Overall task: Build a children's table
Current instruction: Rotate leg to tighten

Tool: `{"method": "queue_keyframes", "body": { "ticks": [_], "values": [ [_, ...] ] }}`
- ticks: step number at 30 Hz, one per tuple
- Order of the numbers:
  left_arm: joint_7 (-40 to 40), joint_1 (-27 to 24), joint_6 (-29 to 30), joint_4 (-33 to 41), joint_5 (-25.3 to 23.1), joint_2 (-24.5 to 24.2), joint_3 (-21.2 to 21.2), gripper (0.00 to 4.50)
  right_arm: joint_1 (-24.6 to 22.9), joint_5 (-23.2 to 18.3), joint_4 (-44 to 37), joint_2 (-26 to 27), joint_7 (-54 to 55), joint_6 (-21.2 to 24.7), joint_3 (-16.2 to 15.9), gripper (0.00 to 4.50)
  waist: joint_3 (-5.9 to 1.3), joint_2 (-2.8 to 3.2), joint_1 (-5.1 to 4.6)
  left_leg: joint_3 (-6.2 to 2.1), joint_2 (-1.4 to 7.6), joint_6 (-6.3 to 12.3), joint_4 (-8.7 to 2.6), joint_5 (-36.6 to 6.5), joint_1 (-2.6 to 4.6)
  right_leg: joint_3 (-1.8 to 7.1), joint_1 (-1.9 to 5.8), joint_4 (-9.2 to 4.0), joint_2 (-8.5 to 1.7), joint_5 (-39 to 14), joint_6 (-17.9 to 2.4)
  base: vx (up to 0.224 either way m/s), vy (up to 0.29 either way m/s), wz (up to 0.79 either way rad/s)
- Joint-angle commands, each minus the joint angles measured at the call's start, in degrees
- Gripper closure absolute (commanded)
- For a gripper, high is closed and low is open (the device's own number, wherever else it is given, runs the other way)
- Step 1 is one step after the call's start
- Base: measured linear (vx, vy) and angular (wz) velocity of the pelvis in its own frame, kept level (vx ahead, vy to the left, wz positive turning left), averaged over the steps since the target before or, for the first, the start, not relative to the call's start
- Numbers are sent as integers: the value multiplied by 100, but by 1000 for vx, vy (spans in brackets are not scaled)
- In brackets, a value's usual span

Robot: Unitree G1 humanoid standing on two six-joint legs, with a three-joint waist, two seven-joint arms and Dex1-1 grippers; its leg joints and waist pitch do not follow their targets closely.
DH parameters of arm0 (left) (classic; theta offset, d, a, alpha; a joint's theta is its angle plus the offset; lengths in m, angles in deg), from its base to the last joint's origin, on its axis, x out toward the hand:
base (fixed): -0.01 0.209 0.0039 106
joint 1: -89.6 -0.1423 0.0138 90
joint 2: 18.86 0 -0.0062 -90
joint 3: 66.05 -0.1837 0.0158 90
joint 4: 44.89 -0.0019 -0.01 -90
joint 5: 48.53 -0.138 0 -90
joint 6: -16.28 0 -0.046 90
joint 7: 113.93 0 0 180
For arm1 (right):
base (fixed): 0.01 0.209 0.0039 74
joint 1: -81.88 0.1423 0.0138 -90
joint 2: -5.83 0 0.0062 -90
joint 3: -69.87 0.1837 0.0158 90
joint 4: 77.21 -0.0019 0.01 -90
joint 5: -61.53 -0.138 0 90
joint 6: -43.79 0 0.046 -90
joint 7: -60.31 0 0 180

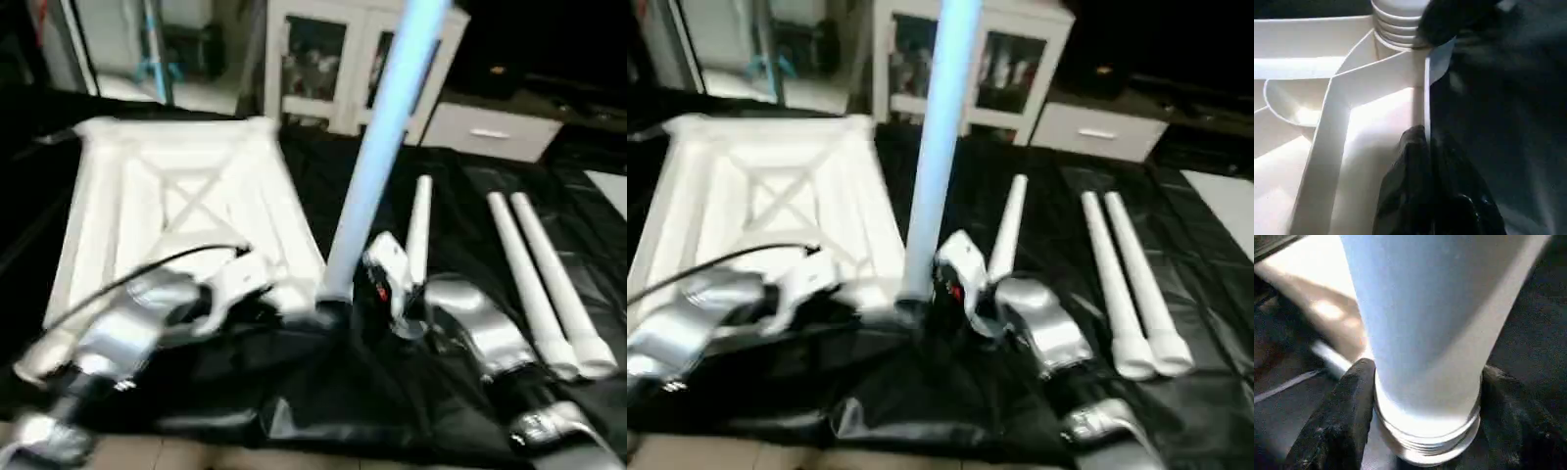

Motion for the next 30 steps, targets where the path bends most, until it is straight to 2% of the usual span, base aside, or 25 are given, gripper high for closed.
{"method": "queue_keyframes", "body": {
  "ticks": [1, 2, 5, 6, 7, 9, 12, 13, 14, 16, 17, 19, 20, 21, 22, 23, 24, 25, 26, 27, 29, 30],
  "values": [
    [-697, 158, 351, -212, -47, 494, -56, 450, 184, 98, 327, 388, 890, 121, 52, 179, -231, 124, -45, -126, 148, -326, -460, -2200, 49, 242, 87, -656, -510, -3194, -450, 0, 0, 0],
    [-850, 198, 445, -264, -67, 595, -2, 450, 221, 106, 410, 478, 1086, 133, 109, 180, -256, 125, -38, -134, 145, -330, -447, -2212, 59, 232, 97, -645, -510, -3141, -447, 0, 0, 0],
    [-1872, 446, 428, -730, -381, 1031, 192, 450, 410, 96, 888, 941, 1982, -23, 360, 180, -260, 129, -76, -121, 141, -272, -472, -2144, 21, 246, 96, -621, -474, -2629, -508, 0, 0, 0],
    [-1997, 471, 393, -783, -408, 1072, 221, 450, 421, 94, 919, 982, 2053, -50, 378, 180, -260, 129, -76, -121, 141, -272, -472, -2144, 21, 246, 96, -621, -474, -2629, -508, 0, 0, 0],
    [-2887, 664, 78, -1183, -606, 1384, 396, 450, 514, 65, 1155, 1354, 2536, -221, 509, 180, -263, 144, -77, -97, 146, -274, -463, -2201, 68, 268, 48, -619, -468, -2440, -579, 0, 0, 0],
    [-3359, 790, -121, -1400, -694, 1593, 477, 450, 588, 98, 1304, 1669, 2805, -357, 544, 180, -268, 112, -43, -72, 121, -224, -448, -2126, 78, 281, 40, -615, -464, -2372, -588, 0, 0, 0],
    [-3428, 827, -160, -1409, -700, 1630, 517, 450, 643, 137, 1351, 1750, 2868, -462, 554, 180, -292, 112, 22, -63, 127, -86, -457, -1763, 14, 304, 97, -560, -491, -2074, -570, 0, 0, 0],
    [-3401, 836, -137, -1397, -725, 1611, 507, 450, 691, 146, 1403, 1758, 2905, -521, 600, 180, -303, 124, 29, -58, 134, -61, -463, -1619, -9, 308, 110, -532, -488, -1855, -603, 0, 0, 0],
    [-3353, 828, -131, -1391, -729, 1582, 498, 450, 731, 121, 1452, 1751, 2893, -588, 653, 180, -309, 135, 33, -41, 131, -41, -453, -1557, 0, 313, 96, -519, -484, -1709, -653, 0, 0, 0],
    [-3311, 816, -145, -1406, -734, 1552, 492, 450, 782, 105, 1530, 1740, 2853, -693, 707, 180, -329, 132, 37, -29, 124, -9, -441, -1347, -33, 318, 132, -482, -481, -1421, -716, 0, 0, 0],
    [-3274, 807, -192, -1419, -734, 1524, 490, 450, 783, 118, 1512, 1700, 2784, -734, 701, 180, -352, 143, 53, -19, 119, 28, -431, -1085, -53, 319, 161, -440, -480, -1065, -766, 0, 0, 0],
    [-3231, 824, -354, -1533, -766, 1507, 496, 450, 775, 106, 1487, 1671, 2558, -867, 752, 110, -382, 140, 66, -8, 109, 141, -406, -624, -98, 314, 205, -365, -463, -428, -861, 0, 0, 0],
    [-3220, 833, -443, -1589, -776, 1504, 505, 450, 757, 127, 1455, 1640, 2527, -953, 758, 110, -391, 141, 73, -3, 107, 180, -399, -545, -102, 310, 203, -362, -460, -311, -882, 0, 0, 0],
    [-3184, 845, -512, -1625, -780, 1496, 488, 450, 736, 135, 1415, 1613, 2506, -1000, 755, 108, -388, 135, 48, 3, 97, 249, -390, -497, -145, 305, 213, -351, -440, -185, -900, 0, 0, 0],
    [-3071, 873, -660, -1689, -767, 1473, 437, 450, 683, 117, 1261, 1546, 2498, -993, 781, 98, -363, 147, 10, -13, 96, 261, -420, -655, -176, 288, 228, -395, -451, -469, -853, 0, 0, 0],
    [-3023, 885, -736, -1718, -758, 1463, 416, 450, 659, 92, 1182, 1519, 2482, -969, 808, 98, -365, 155, -21, -37, 101, 229, -437, -671, -212, 281, 273, -396, -471, -610, -807, 0, 0, 0],
    [-2964, 901, -781, -1751, -741, 1458, 397, 450, 627, 141, 1093, 1464, 2526, -970, 791, 82, -384, 175, -54, -55, 134, 145, -437, -718, -183, 281, 261, -410, -492, -719, -779, 0, 0, 0],
    [-2934, 909, -800, -1768, -731, 1456, 388, 450, 610, 175, 1049, 1434, 2552, -975, 778, 68, -372, 169, -66, -30, 146, 138, -420, -786, -116, 289, 189, -436, -480, -743, -850, 0, 0, 0],
    [-2920, 957, -881, -1861, -734, 1463, 366, 450, 530, 203, 850, 1358, 2555, -963, 750, 68, -368, 164, -58, -19, 149, 132, -416, -794, -94, 303, 180, -433, -482, -710, -892, 0, 0, 0],
    [-2915, 980, -913, -1909, -736, 1468, 356, 450, 485, 207, 746, 1324, 2543, -946, 738, 68, -377, 169, -43, -14, 142, 133, -412, -699, -101, 304, 196, -393, -460, -526, -945, 0, 0, 0],
    [-2940, 1158, -1244, -2277, -747, 1539, 332, 450, 177, 197, 81, 1131, 2416, -824, 671, 68, -350, 183, 21, -1, 133, 155, -420, -714, -88, 310, 187, -418, -437, -467, -875, 0, 0, 0],
    [-2953, 1183, -1301, -2331, -750, 1554, 335, 450, 137, 194, 2, 1112, 2392, -814, 664, 68, -344, 168, 37, 5, 124, 162, -421, -749, -89, 310, 186, -437, -433, -526, -836, 0, 0, 0]
  ]
}}
